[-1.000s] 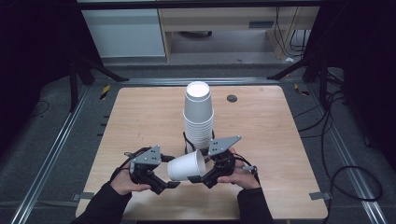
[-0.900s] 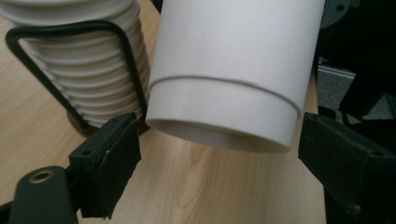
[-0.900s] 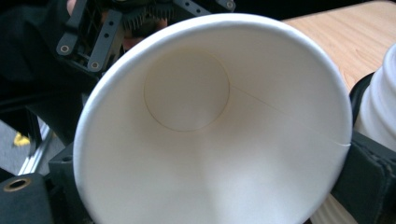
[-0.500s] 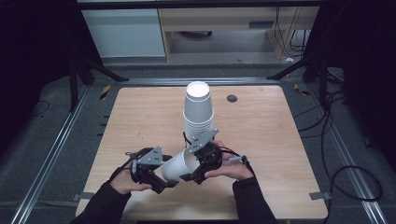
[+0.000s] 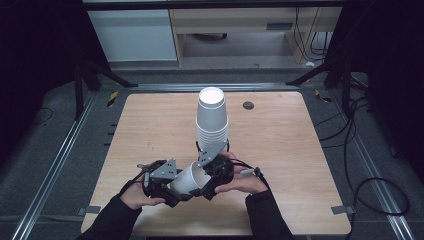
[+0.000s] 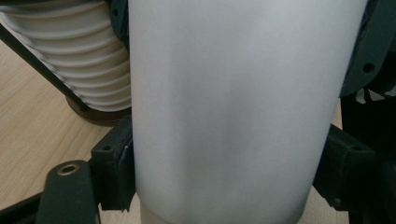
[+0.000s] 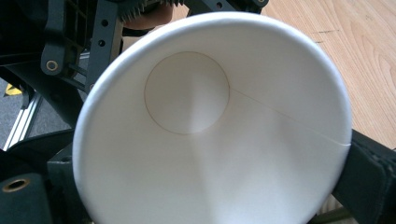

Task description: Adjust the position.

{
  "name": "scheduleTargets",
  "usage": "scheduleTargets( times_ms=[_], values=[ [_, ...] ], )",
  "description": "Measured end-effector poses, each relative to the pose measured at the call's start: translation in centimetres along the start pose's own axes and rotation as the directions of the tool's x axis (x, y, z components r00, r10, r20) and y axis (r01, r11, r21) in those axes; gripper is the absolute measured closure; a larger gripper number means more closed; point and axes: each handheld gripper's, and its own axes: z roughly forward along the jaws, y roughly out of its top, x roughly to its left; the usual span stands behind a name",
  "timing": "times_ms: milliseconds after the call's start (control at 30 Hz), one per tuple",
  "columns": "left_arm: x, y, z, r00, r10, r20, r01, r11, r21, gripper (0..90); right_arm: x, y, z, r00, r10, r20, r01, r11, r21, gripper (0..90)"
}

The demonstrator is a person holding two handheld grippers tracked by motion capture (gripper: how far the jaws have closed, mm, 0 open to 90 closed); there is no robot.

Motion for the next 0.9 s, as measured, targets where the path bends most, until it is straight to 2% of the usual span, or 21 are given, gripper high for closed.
scheduleTargets(
  times_ms=[500, 700, 900],
  values=[
    [-0.2, 0.0, -0.4, 0.9997, 0.025, -0.008, -0.025, 0.9997, -0.003, 21.8, 0.6, -0.5, -0.6, 0.9996, -0.014, 0.023, 0.015, 0.999, -0.043, 4.9],
    [-0.1, -0.2, -0.8, 0.9997, 0.020, -0.015, -0.020, 0.9997, -0.017, 21.7, 1.0, -1.4, -2.3, 0.9985, 0.007, 0.055, -0.001, 0.995, -0.103, 5.3],
    [0.2, -0.3, -1.0, 0.9996, -0.015, -0.023, 0.013, 0.9983, -0.057, 21.6, 1.2, -3.1, -4.3, 0.9925, 0.077, 0.095, -0.056, 0.977, -0.204, 5.6]
  ],
)
